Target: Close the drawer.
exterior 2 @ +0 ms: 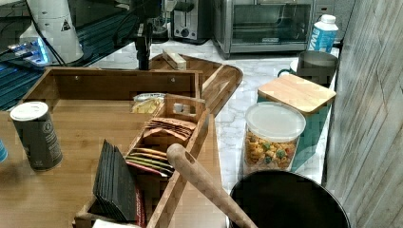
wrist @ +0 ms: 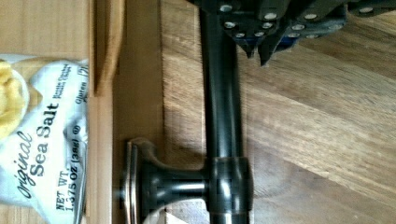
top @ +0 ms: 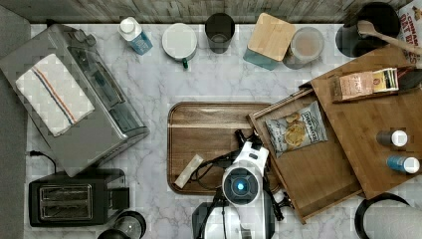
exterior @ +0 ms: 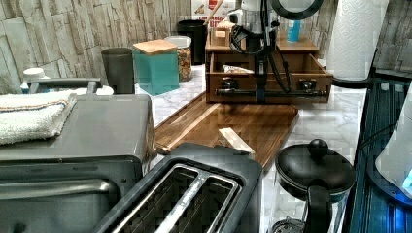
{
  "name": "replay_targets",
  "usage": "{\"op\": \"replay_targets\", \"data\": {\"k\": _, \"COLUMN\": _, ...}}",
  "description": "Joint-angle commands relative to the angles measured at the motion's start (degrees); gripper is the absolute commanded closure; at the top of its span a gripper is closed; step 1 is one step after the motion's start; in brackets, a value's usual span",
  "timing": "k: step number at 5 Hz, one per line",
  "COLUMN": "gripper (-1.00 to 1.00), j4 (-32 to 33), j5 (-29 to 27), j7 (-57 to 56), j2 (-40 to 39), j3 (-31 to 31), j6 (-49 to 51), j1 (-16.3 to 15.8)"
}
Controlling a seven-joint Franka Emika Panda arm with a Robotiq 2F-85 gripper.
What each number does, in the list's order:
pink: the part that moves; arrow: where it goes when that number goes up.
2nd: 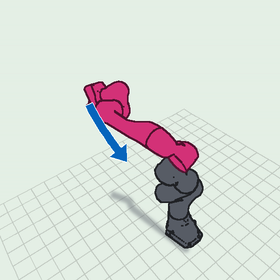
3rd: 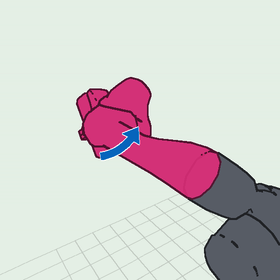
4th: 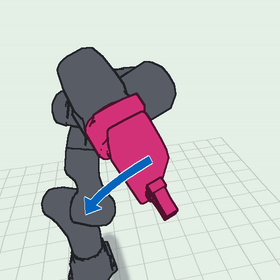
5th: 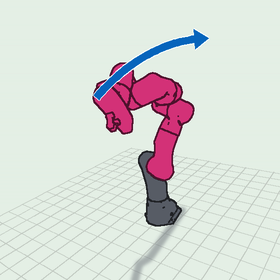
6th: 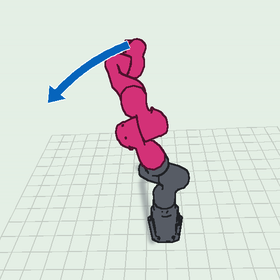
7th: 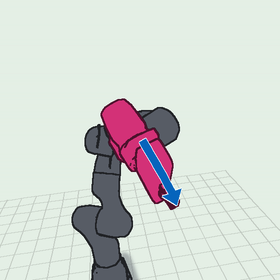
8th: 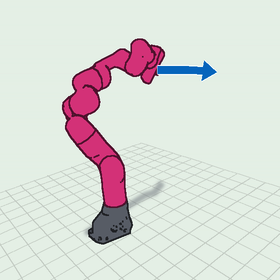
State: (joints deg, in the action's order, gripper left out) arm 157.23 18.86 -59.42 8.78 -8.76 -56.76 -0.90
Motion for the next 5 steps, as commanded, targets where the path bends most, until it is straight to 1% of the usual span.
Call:
{"op": "replay_targets", "data": {"k": 1, "gripper": 1.0, "j4": -3.82, "j5": 4.68, "j7": -11.2, "j2": -0.95, "j3": -4.27, "j6": 0.91, "j1": 4.13}}
{"op": "replay_targets", "data": {"k": 2, "gripper": 1.0, "j4": -6.69, "j5": 4.37, "j7": -15.81, "j2": -3.94, "j3": -6.68, "j6": -1.15, "j1": 4.7}}
{"op": "replay_targets", "data": {"k": 3, "gripper": 1.0, "j4": -10.55, "j5": 0.77, "j7": -23.44, "j2": -8.17, "j3": -9.86, "j6": -4.11, "j1": 5.21}}
{"op": "replay_targets", "data": {"k": 4, "gripper": 1.0, "j4": -16.09, "j5": -3.33, "j7": -31.51, "j2": -11.95, "j3": -12.63, "j6": -3.22, "j1": 5.42}}
{"op": "replay_targets", "data": {"k": 5, "gripper": 1.0, "j4": -22.95, "j5": -8.93, "j7": -39.13, "j2": -15.5, "j3": -14.88, "j6": -0.68, "j1": 6.55}}
